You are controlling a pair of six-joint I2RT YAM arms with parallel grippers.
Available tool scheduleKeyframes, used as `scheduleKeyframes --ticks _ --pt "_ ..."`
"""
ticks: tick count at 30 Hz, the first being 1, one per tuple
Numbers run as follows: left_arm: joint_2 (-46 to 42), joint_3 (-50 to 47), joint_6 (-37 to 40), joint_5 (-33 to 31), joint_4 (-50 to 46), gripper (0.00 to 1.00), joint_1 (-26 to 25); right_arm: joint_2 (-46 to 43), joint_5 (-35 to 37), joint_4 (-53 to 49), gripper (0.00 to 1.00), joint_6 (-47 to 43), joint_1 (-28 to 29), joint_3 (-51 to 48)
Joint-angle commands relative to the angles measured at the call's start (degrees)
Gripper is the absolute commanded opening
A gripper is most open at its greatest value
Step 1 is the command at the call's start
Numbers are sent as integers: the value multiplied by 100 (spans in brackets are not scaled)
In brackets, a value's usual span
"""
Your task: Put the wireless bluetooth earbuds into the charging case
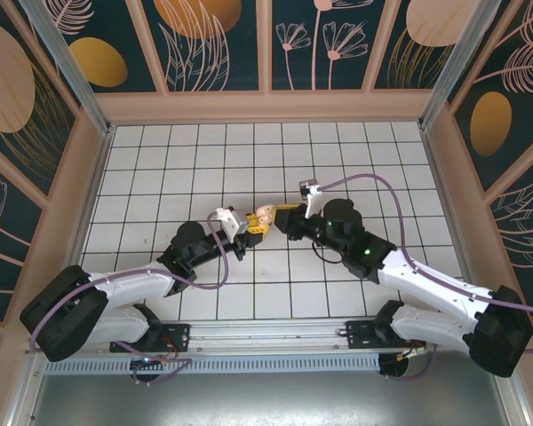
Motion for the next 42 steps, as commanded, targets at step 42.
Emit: scheduleKeyframes --ticks 42 --pt "-203 242 -3 -233 327 6 13 279 905 -1092 27 -861 823 701"
